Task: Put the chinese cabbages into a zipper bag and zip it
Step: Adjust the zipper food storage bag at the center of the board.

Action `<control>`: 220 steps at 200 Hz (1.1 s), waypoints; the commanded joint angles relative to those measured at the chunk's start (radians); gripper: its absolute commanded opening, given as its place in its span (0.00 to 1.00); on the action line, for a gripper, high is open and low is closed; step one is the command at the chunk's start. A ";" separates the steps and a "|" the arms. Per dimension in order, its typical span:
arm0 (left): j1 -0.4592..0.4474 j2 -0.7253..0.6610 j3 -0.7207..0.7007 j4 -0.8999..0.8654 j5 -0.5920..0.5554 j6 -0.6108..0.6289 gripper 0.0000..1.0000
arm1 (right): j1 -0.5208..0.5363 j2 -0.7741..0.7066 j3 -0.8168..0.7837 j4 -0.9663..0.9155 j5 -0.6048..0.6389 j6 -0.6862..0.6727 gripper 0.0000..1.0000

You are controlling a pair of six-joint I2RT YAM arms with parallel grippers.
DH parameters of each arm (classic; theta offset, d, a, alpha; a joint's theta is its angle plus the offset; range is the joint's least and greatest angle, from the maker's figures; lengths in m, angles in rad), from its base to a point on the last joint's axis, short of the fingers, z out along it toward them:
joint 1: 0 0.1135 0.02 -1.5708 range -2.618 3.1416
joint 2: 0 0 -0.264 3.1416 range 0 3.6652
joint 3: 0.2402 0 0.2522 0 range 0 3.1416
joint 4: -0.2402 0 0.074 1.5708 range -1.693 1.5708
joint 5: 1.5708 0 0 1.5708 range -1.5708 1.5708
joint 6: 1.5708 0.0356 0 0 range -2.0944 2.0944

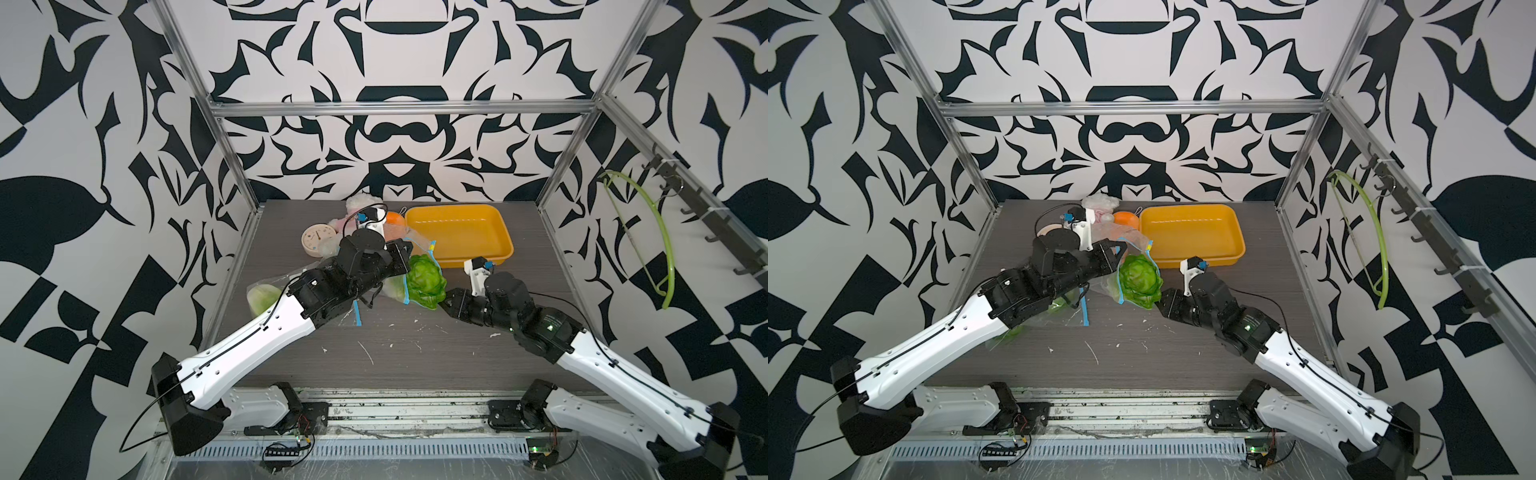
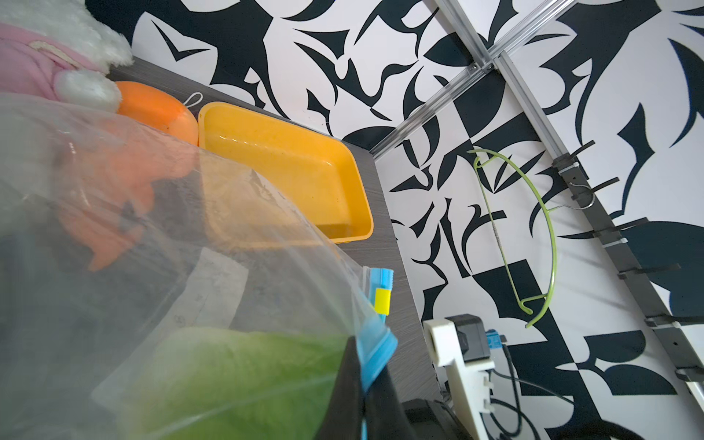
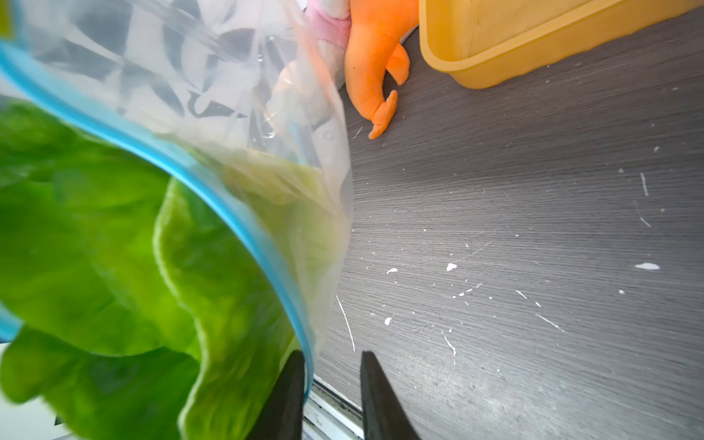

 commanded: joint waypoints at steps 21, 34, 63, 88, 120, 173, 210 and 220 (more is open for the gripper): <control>0.003 -0.035 -0.015 0.071 0.013 -0.012 0.00 | -0.012 0.010 -0.054 0.221 -0.031 0.074 0.20; 0.003 -0.037 -0.016 0.076 0.016 -0.014 0.00 | -0.012 0.012 -0.071 0.277 -0.037 0.086 0.18; 0.003 -0.040 -0.027 0.087 0.018 -0.020 0.00 | -0.017 0.023 -0.058 0.294 -0.038 0.089 0.11; 0.003 -0.045 -0.028 0.087 0.017 -0.020 0.00 | -0.017 0.018 -0.049 0.281 -0.031 0.075 0.05; 0.003 -0.054 -0.031 0.076 0.006 -0.013 0.00 | -0.018 -0.008 -0.006 0.193 -0.008 0.038 0.00; 0.003 -0.085 -0.039 0.025 -0.012 0.002 0.00 | -0.017 -0.020 0.191 -0.037 -0.027 -0.108 0.00; 0.003 -0.115 -0.056 -0.039 -0.011 0.016 0.00 | -0.017 0.050 0.415 -0.215 -0.074 -0.207 0.00; 0.004 -0.119 -0.061 -0.060 -0.011 0.014 0.00 | -0.017 0.069 0.469 -0.252 -0.086 -0.225 0.00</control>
